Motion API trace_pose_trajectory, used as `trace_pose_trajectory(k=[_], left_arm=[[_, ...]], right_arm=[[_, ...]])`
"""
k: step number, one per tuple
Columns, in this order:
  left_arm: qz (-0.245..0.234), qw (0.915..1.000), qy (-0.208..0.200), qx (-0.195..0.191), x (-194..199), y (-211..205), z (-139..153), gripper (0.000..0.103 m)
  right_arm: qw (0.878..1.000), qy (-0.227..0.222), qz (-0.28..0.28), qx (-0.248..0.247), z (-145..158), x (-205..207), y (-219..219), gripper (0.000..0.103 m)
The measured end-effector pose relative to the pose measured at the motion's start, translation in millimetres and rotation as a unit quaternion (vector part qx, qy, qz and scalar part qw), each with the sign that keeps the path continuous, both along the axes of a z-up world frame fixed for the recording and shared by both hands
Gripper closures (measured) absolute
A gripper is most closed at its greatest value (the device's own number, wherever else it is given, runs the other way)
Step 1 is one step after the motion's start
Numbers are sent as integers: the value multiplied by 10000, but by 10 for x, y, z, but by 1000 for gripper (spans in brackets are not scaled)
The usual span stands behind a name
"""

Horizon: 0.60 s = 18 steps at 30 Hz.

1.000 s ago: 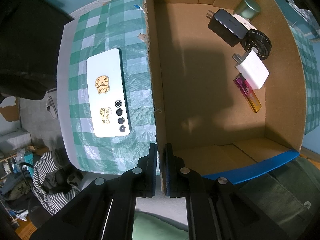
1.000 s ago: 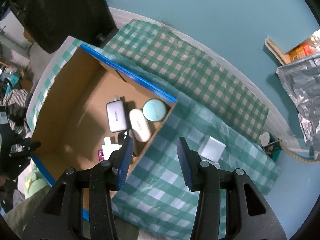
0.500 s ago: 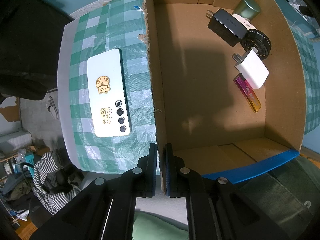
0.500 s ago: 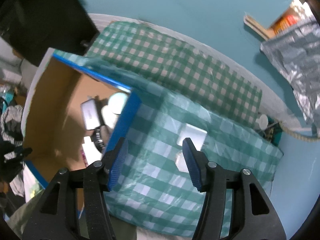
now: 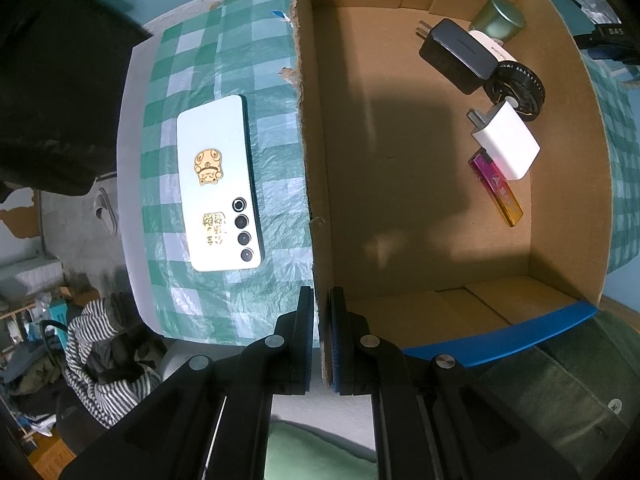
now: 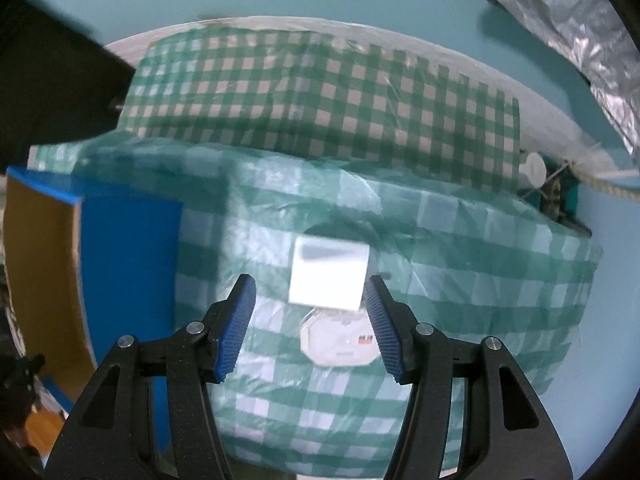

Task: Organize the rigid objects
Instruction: 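Withdraw the right gripper and move it over the white cube charger, then close the right gripper on the white cube charger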

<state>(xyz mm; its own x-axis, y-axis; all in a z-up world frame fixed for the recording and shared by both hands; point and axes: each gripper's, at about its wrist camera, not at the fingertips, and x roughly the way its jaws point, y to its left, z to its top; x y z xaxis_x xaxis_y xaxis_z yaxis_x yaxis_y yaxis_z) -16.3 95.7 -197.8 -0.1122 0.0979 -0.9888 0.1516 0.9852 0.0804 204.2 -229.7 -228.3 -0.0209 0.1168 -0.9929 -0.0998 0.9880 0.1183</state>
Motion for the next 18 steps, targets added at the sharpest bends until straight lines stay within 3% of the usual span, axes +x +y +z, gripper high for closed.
trace_pose_trajectory(k=[9, 18], left_arm=[[141, 9999, 33, 33, 10, 9, -10, 95], [181, 9998, 76, 69, 19, -5, -37, 95]], right_arm=[[9998, 171, -65, -60, -292, 88, 4, 44], [9998, 42, 21, -212, -328, 141, 49, 42]])
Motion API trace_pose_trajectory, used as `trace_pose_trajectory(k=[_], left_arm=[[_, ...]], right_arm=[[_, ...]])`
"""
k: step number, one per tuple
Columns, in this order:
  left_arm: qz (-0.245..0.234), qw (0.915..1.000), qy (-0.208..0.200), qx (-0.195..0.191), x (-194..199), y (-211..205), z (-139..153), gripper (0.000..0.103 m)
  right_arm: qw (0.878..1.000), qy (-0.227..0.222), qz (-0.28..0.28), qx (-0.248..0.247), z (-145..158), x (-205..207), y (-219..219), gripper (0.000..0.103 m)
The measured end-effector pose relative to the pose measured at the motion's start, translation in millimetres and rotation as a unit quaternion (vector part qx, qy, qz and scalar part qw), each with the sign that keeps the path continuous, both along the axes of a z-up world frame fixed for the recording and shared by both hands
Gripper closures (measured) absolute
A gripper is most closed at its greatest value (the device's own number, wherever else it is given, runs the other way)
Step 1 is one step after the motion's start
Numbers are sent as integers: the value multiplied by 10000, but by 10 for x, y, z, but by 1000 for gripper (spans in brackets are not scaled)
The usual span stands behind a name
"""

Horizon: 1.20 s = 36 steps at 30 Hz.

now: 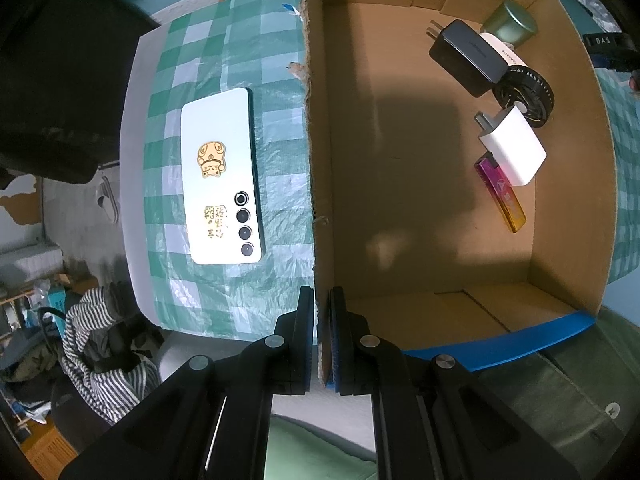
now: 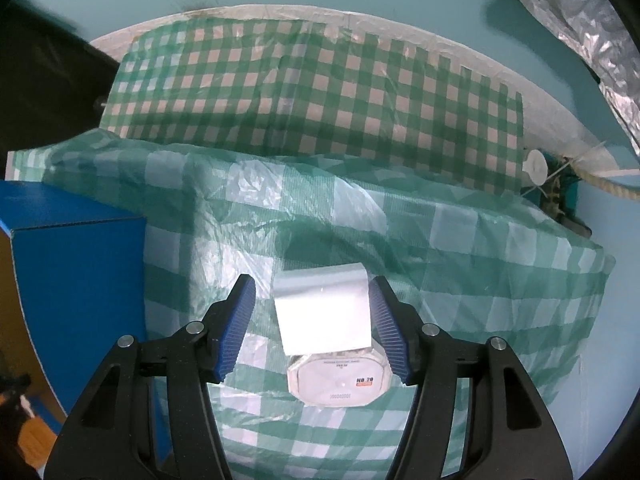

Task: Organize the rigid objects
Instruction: 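Close the right gripper on the white cube charger, then lift the cube charger with the right gripper and carry it into the box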

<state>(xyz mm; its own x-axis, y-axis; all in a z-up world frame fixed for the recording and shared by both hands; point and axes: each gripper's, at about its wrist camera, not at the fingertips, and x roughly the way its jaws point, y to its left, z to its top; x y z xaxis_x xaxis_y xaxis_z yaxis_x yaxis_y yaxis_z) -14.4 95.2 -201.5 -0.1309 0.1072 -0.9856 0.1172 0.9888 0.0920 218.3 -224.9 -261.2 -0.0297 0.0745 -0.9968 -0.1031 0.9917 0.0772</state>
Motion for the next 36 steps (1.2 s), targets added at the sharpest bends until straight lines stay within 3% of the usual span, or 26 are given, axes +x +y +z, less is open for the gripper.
trace_pose_trajectory(k=[16, 18, 22, 36], left_arm=[[56, 10000, 8, -26, 11, 6, -13, 95], [79, 10000, 12, -47, 8, 10, -16, 95], [81, 10000, 15, -49, 7, 11, -17, 95], [-6, 10000, 9, -44, 15, 9, -21, 95]], right_arm=[[9985, 170, 407, -332, -227, -131, 99, 42], [9980, 204, 440, -408, -252, -135, 106, 51], [9984, 208, 393, -345, -286, -147, 108, 51], [9985, 161, 479, -232, 28, -219, 130, 51]])
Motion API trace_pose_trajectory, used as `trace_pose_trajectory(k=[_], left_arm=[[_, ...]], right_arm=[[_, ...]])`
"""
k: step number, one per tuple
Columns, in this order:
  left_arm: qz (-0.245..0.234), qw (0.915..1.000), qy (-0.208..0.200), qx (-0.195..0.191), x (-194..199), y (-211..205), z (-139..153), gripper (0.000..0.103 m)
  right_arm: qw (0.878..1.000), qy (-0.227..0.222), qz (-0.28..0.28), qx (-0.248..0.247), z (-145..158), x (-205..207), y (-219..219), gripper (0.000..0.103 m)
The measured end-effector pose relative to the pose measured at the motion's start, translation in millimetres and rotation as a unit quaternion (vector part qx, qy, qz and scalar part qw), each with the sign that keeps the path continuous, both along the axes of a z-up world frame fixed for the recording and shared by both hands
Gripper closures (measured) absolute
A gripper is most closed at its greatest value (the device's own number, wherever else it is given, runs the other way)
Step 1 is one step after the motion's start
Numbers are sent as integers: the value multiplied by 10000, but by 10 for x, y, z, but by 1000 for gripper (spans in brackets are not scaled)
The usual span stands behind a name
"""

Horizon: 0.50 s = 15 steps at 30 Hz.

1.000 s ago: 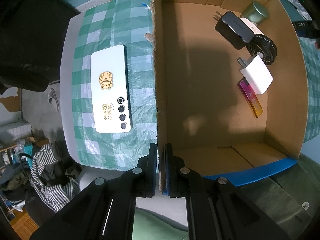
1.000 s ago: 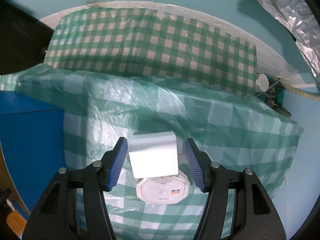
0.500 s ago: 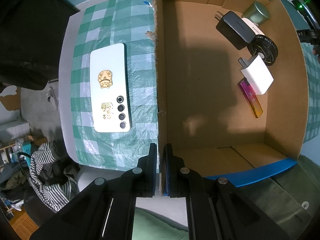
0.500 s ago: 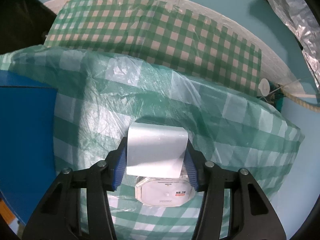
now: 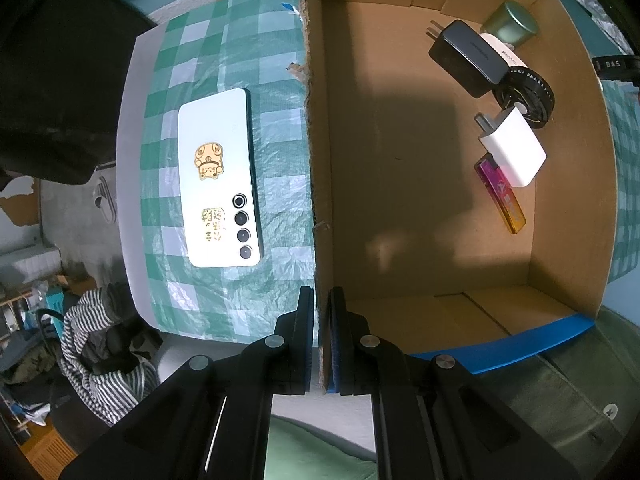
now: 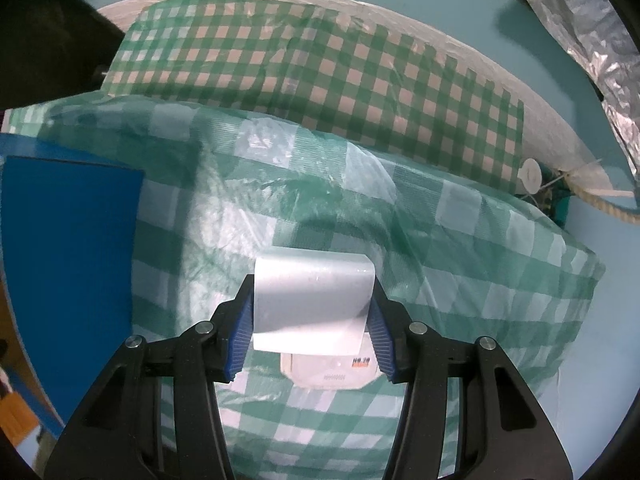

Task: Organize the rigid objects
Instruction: 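Lift the cube charger with the right gripper and carry it into the box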

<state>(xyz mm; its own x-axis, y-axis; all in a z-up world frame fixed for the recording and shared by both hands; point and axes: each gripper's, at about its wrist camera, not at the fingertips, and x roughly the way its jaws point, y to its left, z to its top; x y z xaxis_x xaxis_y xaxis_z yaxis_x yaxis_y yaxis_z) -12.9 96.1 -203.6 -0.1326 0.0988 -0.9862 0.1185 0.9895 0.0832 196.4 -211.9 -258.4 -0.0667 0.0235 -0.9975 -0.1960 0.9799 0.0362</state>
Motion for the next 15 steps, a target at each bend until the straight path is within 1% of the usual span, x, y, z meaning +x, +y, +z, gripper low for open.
trace_pose_trajectory(k=[6, 15], left_arm=[[-51, 10000, -15, -3, 2, -15, 13, 95], [-149, 9999, -32, 17, 0, -33, 14, 95]], right_arm=[[9999, -73, 91, 34, 215, -77, 71, 51], [9980, -360, 486, 192, 702, -257, 364, 51]])
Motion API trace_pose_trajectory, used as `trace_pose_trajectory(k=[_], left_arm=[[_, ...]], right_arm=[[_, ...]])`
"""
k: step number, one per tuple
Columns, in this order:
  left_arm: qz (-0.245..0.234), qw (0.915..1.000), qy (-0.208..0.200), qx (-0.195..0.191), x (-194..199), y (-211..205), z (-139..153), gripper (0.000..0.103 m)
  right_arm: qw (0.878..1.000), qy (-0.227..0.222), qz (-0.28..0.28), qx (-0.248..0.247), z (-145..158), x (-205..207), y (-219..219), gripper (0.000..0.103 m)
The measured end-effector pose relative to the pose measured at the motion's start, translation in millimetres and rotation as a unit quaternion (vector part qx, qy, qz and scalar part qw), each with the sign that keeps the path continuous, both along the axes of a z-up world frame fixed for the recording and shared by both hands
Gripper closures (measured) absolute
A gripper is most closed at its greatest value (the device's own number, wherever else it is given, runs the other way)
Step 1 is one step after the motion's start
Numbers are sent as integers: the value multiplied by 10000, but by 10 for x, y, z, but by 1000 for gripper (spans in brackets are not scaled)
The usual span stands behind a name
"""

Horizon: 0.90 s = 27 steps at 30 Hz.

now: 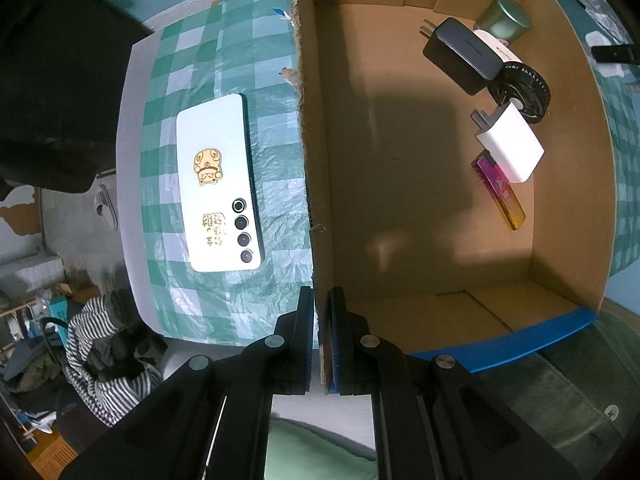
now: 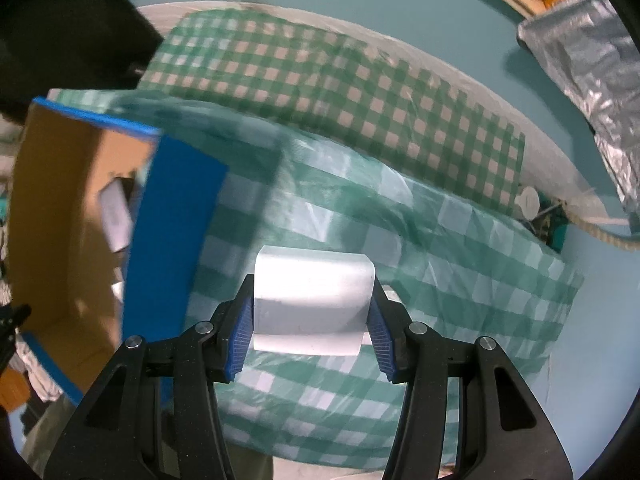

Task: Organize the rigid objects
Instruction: 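Lift the cube charger with the right gripper and carry it into the box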

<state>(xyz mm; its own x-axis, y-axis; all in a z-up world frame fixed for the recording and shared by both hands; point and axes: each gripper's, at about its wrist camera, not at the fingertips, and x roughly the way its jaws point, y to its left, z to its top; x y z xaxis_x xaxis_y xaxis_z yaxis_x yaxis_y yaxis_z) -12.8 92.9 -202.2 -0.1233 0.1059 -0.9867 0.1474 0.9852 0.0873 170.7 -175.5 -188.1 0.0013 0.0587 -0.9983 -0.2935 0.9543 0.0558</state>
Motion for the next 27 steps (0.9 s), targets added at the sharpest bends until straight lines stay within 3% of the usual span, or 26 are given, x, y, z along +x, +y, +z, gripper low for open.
trace_pose_trajectory(k=[12, 27], left_arm=[[-101, 9999, -32, -4, 5, -16, 15, 95], [-93, 9999, -37, -49, -8, -7, 12, 95]], right_arm=[[9968, -330, 701, 184, 497, -169, 537, 51], [9907, -166, 1332, 210, 334, -267, 1203, 51]])
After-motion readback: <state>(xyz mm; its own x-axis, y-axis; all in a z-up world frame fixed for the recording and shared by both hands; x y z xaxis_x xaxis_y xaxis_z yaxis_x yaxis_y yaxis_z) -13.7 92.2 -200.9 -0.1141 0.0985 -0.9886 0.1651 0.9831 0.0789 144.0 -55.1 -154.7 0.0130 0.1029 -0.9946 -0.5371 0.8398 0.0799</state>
